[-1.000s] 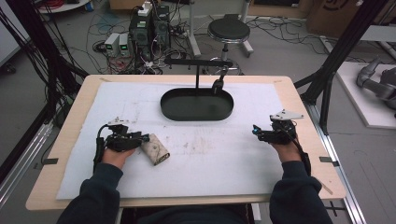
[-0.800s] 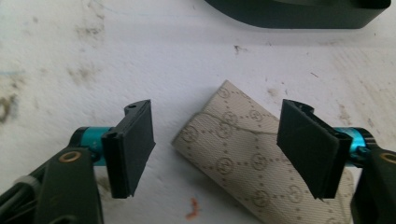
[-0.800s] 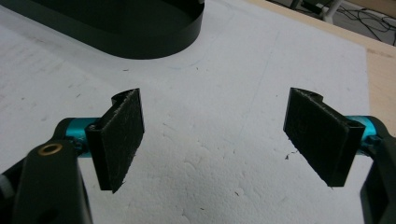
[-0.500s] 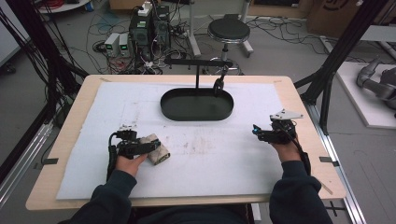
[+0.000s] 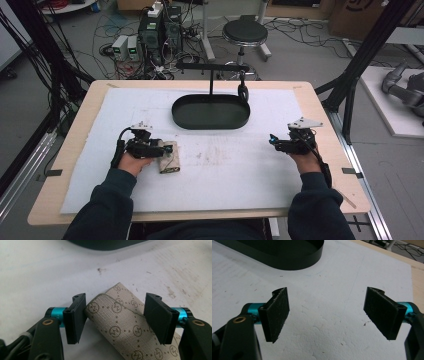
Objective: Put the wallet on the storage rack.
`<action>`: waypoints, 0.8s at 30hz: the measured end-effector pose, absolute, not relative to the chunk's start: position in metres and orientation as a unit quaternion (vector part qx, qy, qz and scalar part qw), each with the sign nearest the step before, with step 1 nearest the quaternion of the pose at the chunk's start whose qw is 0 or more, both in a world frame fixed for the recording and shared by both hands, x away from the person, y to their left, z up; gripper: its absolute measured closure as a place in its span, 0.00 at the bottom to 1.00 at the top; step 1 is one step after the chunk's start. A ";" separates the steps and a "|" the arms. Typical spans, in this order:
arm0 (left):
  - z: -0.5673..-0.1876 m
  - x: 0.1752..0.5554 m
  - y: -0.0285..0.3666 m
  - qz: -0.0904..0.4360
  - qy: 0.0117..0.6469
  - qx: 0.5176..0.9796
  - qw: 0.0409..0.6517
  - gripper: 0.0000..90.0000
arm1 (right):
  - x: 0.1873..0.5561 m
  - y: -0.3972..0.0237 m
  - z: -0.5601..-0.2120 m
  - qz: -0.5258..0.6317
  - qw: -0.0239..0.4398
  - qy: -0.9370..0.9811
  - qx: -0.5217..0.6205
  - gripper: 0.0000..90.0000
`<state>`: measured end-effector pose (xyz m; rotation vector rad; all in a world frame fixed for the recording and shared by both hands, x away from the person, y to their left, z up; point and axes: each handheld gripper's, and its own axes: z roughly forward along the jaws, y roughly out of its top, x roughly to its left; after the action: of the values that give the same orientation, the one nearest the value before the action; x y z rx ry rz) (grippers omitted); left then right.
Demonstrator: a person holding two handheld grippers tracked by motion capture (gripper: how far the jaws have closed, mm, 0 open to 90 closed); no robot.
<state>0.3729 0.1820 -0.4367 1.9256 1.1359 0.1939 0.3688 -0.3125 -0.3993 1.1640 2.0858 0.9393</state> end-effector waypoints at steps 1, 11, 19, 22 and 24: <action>-0.436 0.372 0.181 0.081 0.460 0.772 0.431 0.41 | 0.369 -0.312 -0.399 0.351 0.283 0.779 0.435 0.23; -0.434 0.339 0.156 0.154 0.550 0.717 0.399 0.28 | 0.369 -0.312 -0.399 0.350 0.282 0.780 0.435 0.24; -0.439 0.341 0.146 0.151 0.510 0.753 0.387 0.26 | 0.370 -0.312 -0.400 0.346 0.280 0.782 0.435 0.24; -0.436 0.348 0.154 0.130 0.454 0.791 0.390 0.32 | 0.370 -0.312 -0.400 0.346 0.280 0.782 0.436 0.24; -0.436 0.354 0.160 0.113 0.422 0.808 0.395 0.34 | 0.370 -0.311 -0.401 0.345 0.281 0.783 0.434 0.24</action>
<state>0.3537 0.1599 -0.4358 2.0502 1.0700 0.2871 0.3699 -0.3113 -0.4007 1.1645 2.0989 0.9246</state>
